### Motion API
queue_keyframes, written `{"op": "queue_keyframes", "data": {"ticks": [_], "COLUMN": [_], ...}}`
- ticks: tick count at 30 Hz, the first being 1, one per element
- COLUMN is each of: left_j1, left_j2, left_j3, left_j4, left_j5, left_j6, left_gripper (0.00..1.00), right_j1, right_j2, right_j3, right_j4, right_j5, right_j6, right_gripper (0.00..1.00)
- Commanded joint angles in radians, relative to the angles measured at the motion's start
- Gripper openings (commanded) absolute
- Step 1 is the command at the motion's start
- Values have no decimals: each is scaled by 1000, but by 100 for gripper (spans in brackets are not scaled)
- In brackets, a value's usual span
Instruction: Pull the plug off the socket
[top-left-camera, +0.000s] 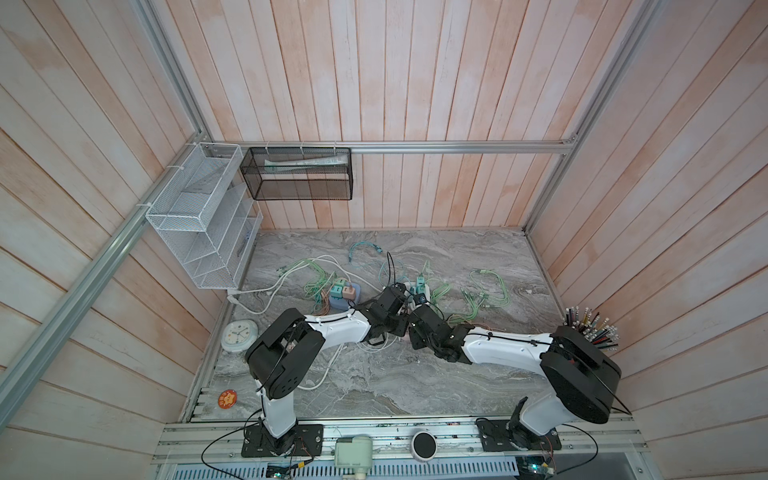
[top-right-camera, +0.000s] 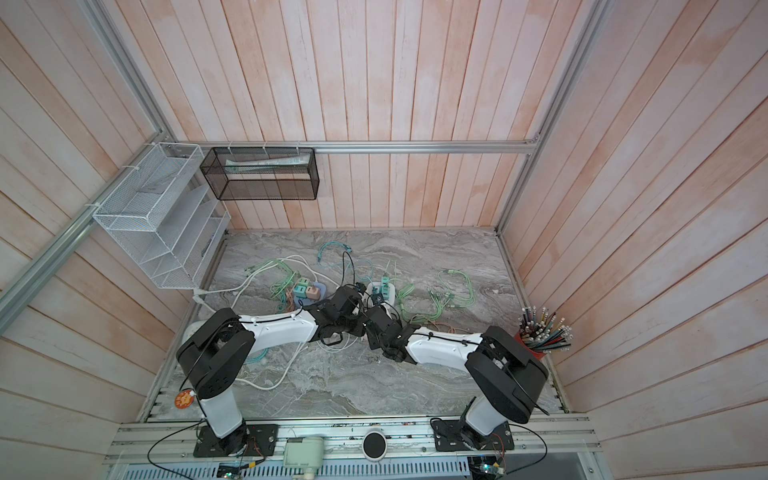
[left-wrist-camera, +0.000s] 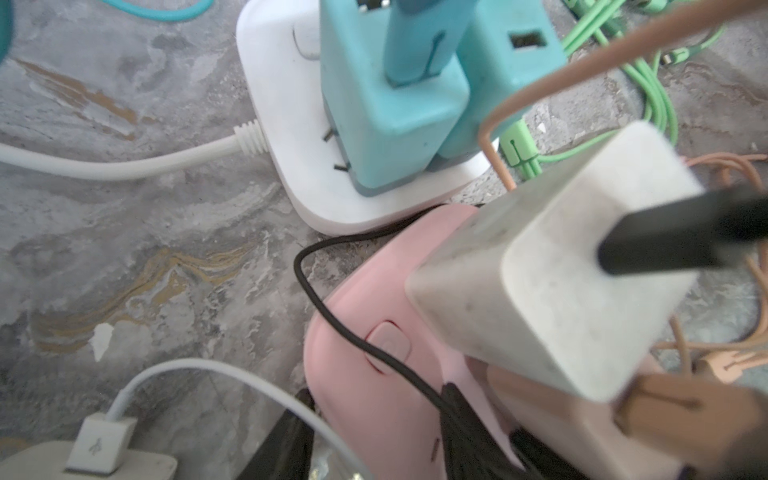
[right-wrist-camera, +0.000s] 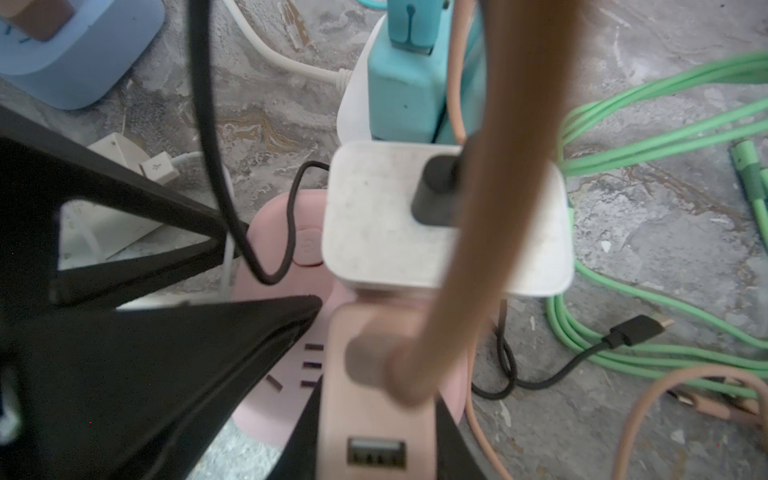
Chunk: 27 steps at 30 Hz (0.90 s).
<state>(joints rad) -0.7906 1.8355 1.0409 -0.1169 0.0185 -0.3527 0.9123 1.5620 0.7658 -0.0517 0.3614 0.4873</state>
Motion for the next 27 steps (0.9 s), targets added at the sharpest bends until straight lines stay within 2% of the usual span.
{"op": "queue_keyframes", "data": {"ticks": [1,4,10,14,19,23,27], "left_j1": [-13,-7,-6,-6,-8,-8,-7], "left_j2": [97,95,102,105,102,106,112], "left_j3": [-71,-83,-80,-74,-66,-64,-65], "left_j4": [-150,-144,-147,-147,-149,-148,-147], "left_j5": [44,46,43,40,41,40,41], "left_j6": [27,27,24,23,17,16,16], "left_gripper": [50,50,50,50,50,50,50], "right_j1": [25,-2,-25,-23,7,23,31], "right_j2": [-22,-68,-123,-99,-3,17,32], "right_j3": [10,-39,-42,-24,71,93,108], "right_j4": [125,160,140,172,63,25,13], "right_j5": [-55,-101,-111,-139,-60,6,14], "right_j6": [28,42,35,11,3,28,37], "right_gripper": [1,1,1,0,0,0,0]}}
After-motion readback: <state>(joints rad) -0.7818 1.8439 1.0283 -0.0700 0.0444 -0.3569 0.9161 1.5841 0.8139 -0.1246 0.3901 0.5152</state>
